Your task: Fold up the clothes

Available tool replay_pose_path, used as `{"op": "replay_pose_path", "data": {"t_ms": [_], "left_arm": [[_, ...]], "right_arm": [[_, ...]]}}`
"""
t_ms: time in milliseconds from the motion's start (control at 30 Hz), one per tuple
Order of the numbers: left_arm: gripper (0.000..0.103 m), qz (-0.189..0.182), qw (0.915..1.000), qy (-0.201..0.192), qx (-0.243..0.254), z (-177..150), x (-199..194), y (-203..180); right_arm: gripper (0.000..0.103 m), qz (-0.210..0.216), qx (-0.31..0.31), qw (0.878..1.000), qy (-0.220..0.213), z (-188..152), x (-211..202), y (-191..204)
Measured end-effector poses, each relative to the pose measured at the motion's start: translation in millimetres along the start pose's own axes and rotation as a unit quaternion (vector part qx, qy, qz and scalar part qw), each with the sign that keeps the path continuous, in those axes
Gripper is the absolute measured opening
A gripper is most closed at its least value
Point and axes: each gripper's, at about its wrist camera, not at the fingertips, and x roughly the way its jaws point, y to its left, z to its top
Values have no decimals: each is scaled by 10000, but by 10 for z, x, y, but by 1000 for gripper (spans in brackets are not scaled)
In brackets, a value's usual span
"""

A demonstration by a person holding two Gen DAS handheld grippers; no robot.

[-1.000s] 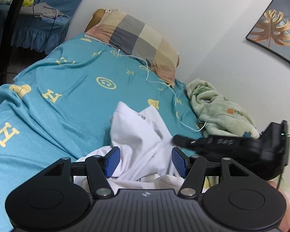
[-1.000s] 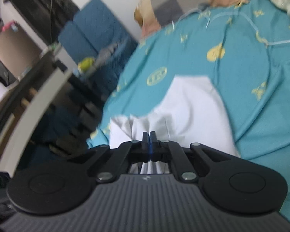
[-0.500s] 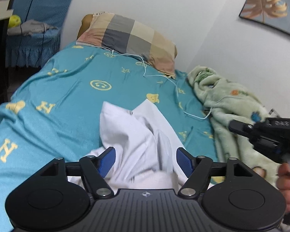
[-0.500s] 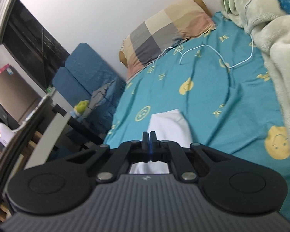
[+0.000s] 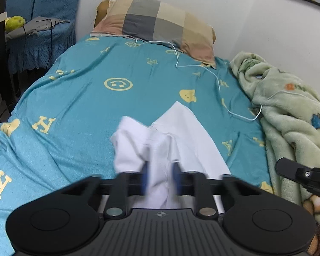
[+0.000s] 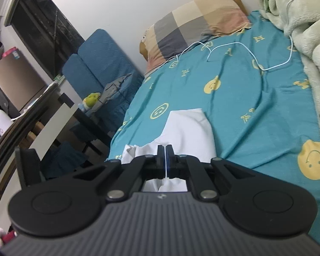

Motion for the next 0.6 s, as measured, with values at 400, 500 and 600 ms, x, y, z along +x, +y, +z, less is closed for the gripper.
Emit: {"op": "replay_pose_path", "data": {"t_ms": [400,500,600], "left_arm": [[3,-550,9935,-323,-943,-129,-858,709],[3,-691,9855,-297,-1521,-165,-885,906],[3,-830,9789,-291,-1845,-174,-917,980]], "right_arm": [[42,208,114,9997,54,-14,195,42],[69,205,-21,9996,185,-41,373,89],[69,527,-208,9970,527,-78,625,197]]}}
